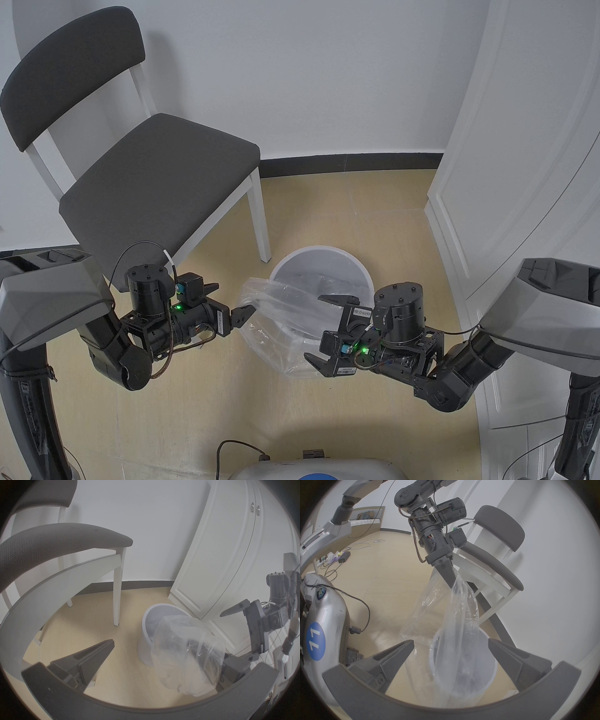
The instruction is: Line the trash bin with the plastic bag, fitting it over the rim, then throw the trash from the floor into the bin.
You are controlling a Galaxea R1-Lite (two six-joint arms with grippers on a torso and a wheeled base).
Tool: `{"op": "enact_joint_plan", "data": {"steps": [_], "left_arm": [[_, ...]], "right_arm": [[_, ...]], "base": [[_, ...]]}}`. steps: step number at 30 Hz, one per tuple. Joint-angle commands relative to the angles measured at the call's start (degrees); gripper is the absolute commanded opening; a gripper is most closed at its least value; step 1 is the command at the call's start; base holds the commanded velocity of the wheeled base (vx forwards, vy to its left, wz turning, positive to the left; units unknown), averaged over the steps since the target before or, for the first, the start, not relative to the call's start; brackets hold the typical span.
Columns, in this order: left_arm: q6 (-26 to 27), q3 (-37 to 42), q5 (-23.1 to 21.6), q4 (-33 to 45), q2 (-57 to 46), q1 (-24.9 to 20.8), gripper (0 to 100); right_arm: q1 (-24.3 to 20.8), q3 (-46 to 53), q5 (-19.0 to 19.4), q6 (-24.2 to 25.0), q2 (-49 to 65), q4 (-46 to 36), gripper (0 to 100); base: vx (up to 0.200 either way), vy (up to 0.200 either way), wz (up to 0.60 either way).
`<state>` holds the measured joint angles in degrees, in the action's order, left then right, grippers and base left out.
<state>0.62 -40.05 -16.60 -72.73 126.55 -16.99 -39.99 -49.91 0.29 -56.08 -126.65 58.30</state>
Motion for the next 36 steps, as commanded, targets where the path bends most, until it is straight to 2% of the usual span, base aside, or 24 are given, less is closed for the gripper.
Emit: {"op": "enact_joint_plan", "data": {"steps": [1,16,17,23,29,32,36], "left_arm": [[-0.01,0.06,-0.01,-0.04,0.01,0.03,100],[-0.01,0.06,-0.01,0.04,0.1,0.21,100],[-0.01,0.06,-0.01,0.13,0.1,0.21,100],[-0.01,-0.12,-0.01,0.4,0.36,0.47,100],[0.08,-0.21,-0.97,-0.31,1.24,1.09,100],[0.35,1.29,-7.3,-1.01,0.63,2.67,100],[-0.01,4.8,-19.78,-8.04,0.8,5.3,100]], "right_arm": [[-0.09,-2.3,-0.03,0.0,-2.9,0.06,100],[5.8,-13.46,-0.47,-0.09,-11.25,-0.46,100],[5.8,-13.64,-0.38,0.0,-11.34,-0.55,0],[5.62,-13.81,-0.29,0.09,-9.49,-0.46,0],[6.32,-19.88,-0.56,1.5,-12.04,-0.99,0],[8.61,-28.4,-0.56,2.29,-16.09,-4.59,0],[10.45,-37.54,-1.0,3.96,-20.31,-8.29,0]], "base": [[0.0,0.0,0.0],[0.0,0.0,0.0],[0.0,0.0,0.0],[0.0,0.0,0.0],[0.0,0.0,0.0],[0.0,0.0,0.0],[0.0,0.0,0.0]]}}
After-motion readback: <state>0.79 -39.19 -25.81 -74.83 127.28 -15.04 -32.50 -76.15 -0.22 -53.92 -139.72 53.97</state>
